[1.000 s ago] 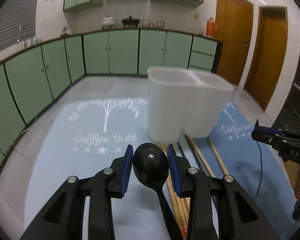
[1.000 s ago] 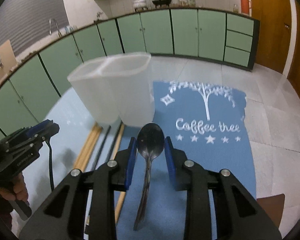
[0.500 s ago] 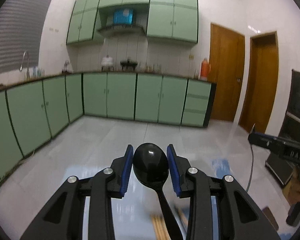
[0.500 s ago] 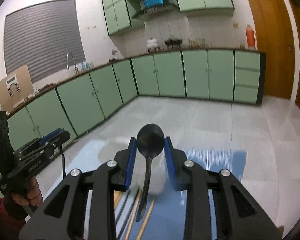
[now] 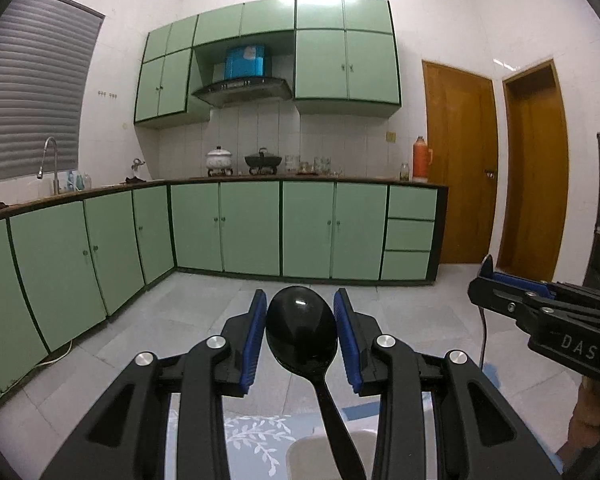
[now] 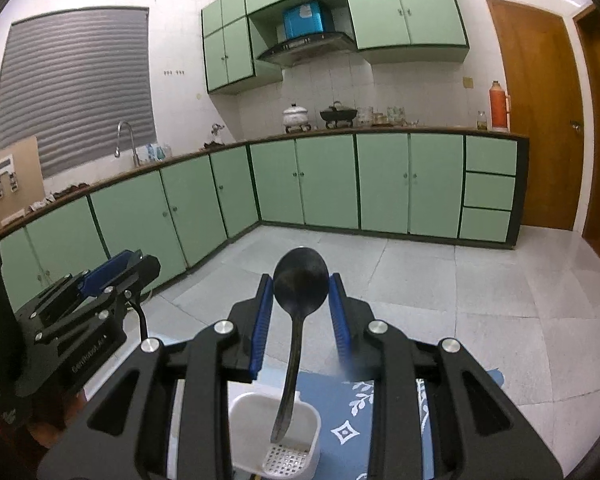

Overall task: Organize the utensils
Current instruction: 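Lift both spoons into the white holder and open both tools, then move both open tools back down over the row of chopsticks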

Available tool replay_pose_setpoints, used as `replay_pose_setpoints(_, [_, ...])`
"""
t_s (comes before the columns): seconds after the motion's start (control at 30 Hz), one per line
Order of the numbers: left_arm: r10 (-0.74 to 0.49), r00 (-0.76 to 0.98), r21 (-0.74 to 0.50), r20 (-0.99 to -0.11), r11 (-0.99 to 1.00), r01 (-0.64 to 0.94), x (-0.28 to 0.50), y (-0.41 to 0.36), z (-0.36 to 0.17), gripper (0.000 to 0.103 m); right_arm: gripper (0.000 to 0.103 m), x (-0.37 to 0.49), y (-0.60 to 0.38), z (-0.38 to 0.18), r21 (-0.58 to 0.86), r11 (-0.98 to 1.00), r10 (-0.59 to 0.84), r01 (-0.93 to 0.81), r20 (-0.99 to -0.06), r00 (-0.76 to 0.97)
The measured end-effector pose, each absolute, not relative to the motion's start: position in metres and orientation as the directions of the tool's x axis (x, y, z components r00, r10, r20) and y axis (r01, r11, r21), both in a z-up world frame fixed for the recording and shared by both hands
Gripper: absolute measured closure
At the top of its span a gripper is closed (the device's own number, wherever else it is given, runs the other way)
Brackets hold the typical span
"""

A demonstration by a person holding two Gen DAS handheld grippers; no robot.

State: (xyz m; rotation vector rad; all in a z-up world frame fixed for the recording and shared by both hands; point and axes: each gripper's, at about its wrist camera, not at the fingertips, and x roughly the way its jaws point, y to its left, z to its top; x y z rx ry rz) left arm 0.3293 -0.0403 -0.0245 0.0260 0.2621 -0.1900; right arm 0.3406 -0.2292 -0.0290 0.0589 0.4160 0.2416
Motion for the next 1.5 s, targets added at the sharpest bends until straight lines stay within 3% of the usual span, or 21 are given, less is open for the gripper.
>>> replay_pose_setpoints(0.3, [-0.186,0.917,-0.001,-0.353,0.98,0.198,0.335,-0.038,-0.063,0.068,0.075,0.34,-0.217,-0.072,0.095,0.963,0.266,-0.252,-0.482,0.835])
replay_pose_setpoints(0.4, [-0.185,0.914,-0.003,-0.36,0.98,0.197,0.328,-0.034,-0.063,0.062,0.073,0.333,-0.215,-0.077,0.092,0.963,0.267,-0.255,-0.49,0.83])
replay_pose_setpoints(0.67, [-0.159,0.92,-0.01,-0.357,0.986,0.166,0.292,-0.022,-0.049,0.046,0.048,0.289,-0.231,-0.069,0.127,0.968,0.25,-0.216,-0.462,0.851])
replay_pose_setpoints(0.73, [-0.153,0.918,-0.006,-0.365,0.987,0.162,0.277,-0.02,-0.048,0.042,0.037,0.268,-0.235,-0.069,0.123,0.973,0.23,-0.194,-0.463,0.856])
replay_pose_setpoints(1.03, [-0.156,0.851,-0.005,-0.501,0.984,0.178,0.2,-0.016,-0.076,0.023,0.021,0.176,-0.246,-0.097,0.164,0.98,0.184,-0.114,-0.526,0.83])
replay_pose_setpoints(1.5, [-0.09,0.687,0.013,-0.721,0.99,0.142,0.118,0.0,-0.154,0.021,0.023,0.095,-0.242,-0.157,0.184,0.982,0.148,-0.03,-0.669,0.729])
